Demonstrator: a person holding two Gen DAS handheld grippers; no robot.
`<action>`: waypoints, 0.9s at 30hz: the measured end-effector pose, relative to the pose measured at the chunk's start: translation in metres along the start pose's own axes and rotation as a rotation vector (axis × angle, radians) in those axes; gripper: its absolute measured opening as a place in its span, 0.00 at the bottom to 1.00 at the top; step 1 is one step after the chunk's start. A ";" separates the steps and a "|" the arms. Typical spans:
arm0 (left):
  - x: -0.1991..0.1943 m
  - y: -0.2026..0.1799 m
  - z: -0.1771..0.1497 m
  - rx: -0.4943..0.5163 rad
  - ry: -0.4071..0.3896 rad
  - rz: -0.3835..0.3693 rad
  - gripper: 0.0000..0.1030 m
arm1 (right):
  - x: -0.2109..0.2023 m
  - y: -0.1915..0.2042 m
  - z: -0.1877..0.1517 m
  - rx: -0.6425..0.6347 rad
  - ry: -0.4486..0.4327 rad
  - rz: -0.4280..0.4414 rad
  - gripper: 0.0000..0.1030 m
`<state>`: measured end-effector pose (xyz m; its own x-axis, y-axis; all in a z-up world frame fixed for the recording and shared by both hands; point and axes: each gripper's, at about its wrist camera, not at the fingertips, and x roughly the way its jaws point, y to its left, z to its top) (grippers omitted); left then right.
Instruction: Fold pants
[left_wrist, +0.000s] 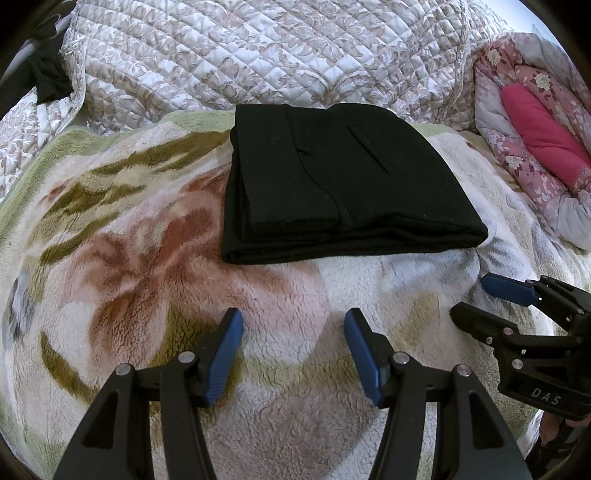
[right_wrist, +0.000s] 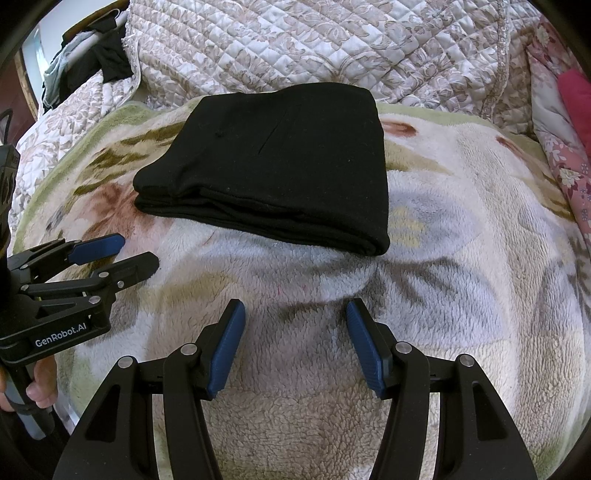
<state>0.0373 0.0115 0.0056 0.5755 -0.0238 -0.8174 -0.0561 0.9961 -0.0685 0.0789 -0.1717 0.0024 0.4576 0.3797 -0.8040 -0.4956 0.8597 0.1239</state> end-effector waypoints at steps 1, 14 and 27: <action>0.000 0.000 0.000 0.000 0.000 0.000 0.59 | 0.000 0.000 -0.001 -0.001 -0.001 0.000 0.56; 0.000 0.000 -0.001 0.000 0.001 0.001 0.59 | 0.000 0.000 0.000 -0.004 0.001 -0.003 0.56; 0.000 0.001 -0.001 0.002 0.001 0.001 0.59 | 0.000 0.000 0.000 -0.006 0.002 -0.002 0.56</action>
<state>0.0368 0.0123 0.0048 0.5744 -0.0228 -0.8183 -0.0552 0.9963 -0.0665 0.0789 -0.1719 0.0021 0.4569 0.3776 -0.8054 -0.4990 0.8583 0.1194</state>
